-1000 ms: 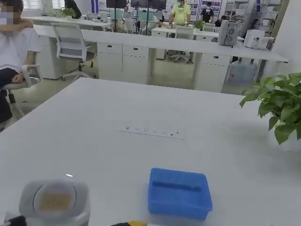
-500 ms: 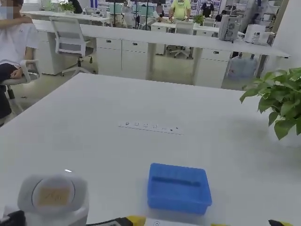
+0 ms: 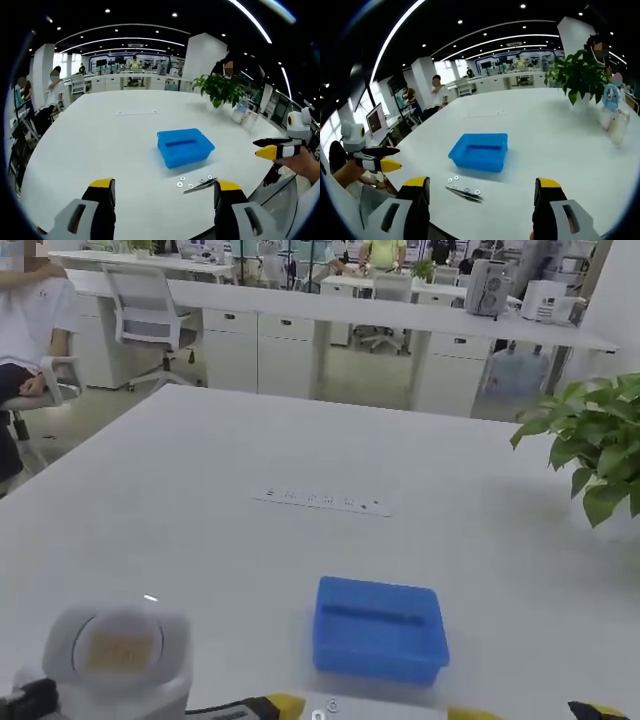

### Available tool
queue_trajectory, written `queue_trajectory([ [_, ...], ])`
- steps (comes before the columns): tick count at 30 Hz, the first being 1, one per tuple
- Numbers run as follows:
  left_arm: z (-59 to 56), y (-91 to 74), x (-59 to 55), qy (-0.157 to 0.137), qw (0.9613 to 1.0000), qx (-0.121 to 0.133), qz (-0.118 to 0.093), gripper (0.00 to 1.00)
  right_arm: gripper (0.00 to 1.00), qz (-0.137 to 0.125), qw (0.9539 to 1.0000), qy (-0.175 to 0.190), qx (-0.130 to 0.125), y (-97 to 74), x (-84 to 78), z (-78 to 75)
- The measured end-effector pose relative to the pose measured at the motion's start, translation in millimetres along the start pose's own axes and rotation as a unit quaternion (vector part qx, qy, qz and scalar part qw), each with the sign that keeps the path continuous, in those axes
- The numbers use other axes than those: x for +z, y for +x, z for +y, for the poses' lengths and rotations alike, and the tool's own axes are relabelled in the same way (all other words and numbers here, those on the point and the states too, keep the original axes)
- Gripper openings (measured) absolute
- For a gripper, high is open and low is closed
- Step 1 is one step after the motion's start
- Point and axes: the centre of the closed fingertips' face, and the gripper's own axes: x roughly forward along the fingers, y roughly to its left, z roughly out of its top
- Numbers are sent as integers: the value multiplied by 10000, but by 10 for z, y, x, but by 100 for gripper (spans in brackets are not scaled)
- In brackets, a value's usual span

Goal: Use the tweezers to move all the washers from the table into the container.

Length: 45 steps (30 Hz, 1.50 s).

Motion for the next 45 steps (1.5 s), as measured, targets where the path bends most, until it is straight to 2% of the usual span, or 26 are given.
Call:
queue_trajectory([
  [2, -59, 32, -58, 97, 9997, -197, 138, 72, 85, 23, 10000, 40, 8, 16, -17, -5],
  [4, -88, 67, -89, 190, 9992, -288, 184, 61, 85, 56, 10000, 64, 3, 34, -35, -15],
  [5, -134, 90, -130, 284, 9981, -453, 296, 56, 85, 76, 9999, 72, 1, 44, -46, -19],
  [7, -177, 150, -167, 392, 9966, -605, 393, 44, 85, 114, 9999, 74, 0, 54, -66, -22],
  [9, -233, 186, -232, 578, 9931, -831, 596, 37, 85, 162, 9998, 89, -12, 64, -92, -34],
  [11, -279, 241, -266, 723, 9897, -1028, 685, 30, 84, 183, 9997, 127, -22, 71, -106, -47],
  [13, -330, 297, -317, 884, 9847, -1247, 838, 22, 84, 203, 9996, 179, -35, 88, -120, -65],
  [14, -349, 344, -352, 1039, 9810, -1341, 944, 19, 84, 221, 9996, 200, -35, 101, -133, -68],
  [16, -386, 422, -381, 1260, 9760, -1462, 1003, 13, 84, 278, 9994, 209, -34, 127, -164, -67],
  [17, -401, 472, -379, 1245, 9763, -1484, 969, 9, 84, 288, 9994, 210, -35, 133, -171, -68],
  [18, -441, 529, -399, 1233, 9746, -1584, 995, 5, 84, 319, 9992, 225, -41, 151, -190, -74],
  [20, -506, 599, -463, 1478, 9661, -1792, 1131, 7, 84, 341, 9990, 293, -49, 177, -208, -81],
  [21, -511, 639, -478, 1564, 9646, -1790, 1141, 9, 84, 342, 9989, 332, -53, 187, -212, -85],
  [22, -529, 679, -536, 1640, 9609, -1845, 1257, 8, 84, 343, 9987, 385, -52, 202, -218, -86],
  [23, -534, 717, -554, 1631, 9606, -1853, 1277, 7, 84, 349, 9985, 413, -54, 214, -224, -87],
  [25, -547, 785, -624, 1710, 9558, -1945, 1389, 7, 84, 406, 9981, 453, -29, 245, -254, -74],
  [32, -514, 1011, -785, 1957, 9464, -2017, 1590, 6, 84, 628, 9970, 457, -18, 322, -337, -90],
  [34, -500, 1057, -801, 2117, 9428, -2015, 1605, 7, 84, 636, 9968, 484, -24, 329, -336, -107],
  [35, -508, 1084, -807, 2217, 9395, -2064, 1598, 6, 84, 640, 9967, 497, -26, 334, -338, -112],
  [36, -510, 1104, -807, 2232, 9394, -2062, 1586, 7, 84, 656, 9965, 510, -25, 341, -347, -113],
  [39, -551, 1171, -854, 2328, 9333, -2173, 1661, 6, 84, 742, 9959, 509, 2, 366, -398, -104],
  [41, -575, 1170, -915, 2446, 9272, -2235, 1749, 3, 83, 794, 9956, 489, 18, 373, -420, -89],
  [42, -592, 1167, -929, 2560, 9247, -2242, 1709, 1, 83, 798, 9957, 473, 28, 376, -421, -79],
  [43, -613, 1177, -895, 2691, 9232, -2262, 1553, 0, 83, 806, 9956, 468, 41, 380, -422, -72],
  [45, -639, 1121, -950, 2635, 9231, -2271, 1637, 0, 83, 812, 9956, 461, 78, 392, -420, -48],
])
